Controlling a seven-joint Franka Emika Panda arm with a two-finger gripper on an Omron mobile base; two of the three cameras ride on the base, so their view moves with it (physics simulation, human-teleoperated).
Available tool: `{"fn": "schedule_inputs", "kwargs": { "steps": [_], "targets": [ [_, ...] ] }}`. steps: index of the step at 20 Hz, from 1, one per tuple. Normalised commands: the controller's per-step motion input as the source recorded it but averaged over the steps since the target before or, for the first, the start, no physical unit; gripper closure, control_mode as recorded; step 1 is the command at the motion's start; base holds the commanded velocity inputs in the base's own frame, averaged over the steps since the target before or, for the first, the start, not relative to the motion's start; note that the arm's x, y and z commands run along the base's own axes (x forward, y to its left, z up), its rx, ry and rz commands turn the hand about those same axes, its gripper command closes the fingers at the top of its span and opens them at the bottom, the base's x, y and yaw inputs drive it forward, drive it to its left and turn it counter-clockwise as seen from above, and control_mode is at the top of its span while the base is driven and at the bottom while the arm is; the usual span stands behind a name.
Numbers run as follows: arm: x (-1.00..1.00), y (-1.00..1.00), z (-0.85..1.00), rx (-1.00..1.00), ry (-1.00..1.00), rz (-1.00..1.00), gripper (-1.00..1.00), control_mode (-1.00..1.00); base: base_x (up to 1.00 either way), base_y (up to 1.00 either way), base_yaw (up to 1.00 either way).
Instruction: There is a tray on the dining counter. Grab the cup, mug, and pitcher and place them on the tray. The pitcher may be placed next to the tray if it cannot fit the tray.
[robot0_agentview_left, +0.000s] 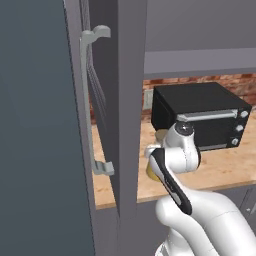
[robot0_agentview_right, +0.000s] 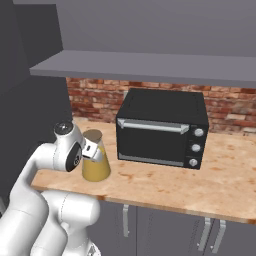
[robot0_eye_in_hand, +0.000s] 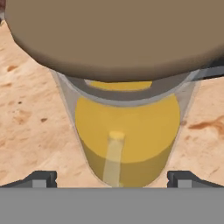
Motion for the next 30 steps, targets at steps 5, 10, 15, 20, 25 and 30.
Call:
{"fn": "schedule_inputs", "kwargs": {
  "steps": [5, 10, 15, 20, 25, 30],
  "targets": [
    [0.05, 0.0, -0.12, 0.0, 0.0, 0.0, -1.0, -1.0, 0.0, 0.0, 0.0],
    [0.04, 0.0, -0.12, 0.0, 0.0, 0.0, -1.0, -1.0, 0.0, 0.0, 0.0],
    [0.02, 0.0, -0.03, 0.0, 0.0, 0.0, -1.0, -1.0, 0.0, 0.0, 0.0],
    [0.0, 0.0, 0.0, 0.0, 0.0, 0.0, -1.0, -1.0, 0.0, 0.0, 0.0],
    [0.0, 0.0, 0.0, 0.0, 0.0, 0.0, -1.0, -1.0, 0.0, 0.0, 0.0],
    [0.0, 0.0, 0.0, 0.0, 0.0, 0.0, 1.0, -1.0, 0.0, 0.0, 0.0]
  ]
}}
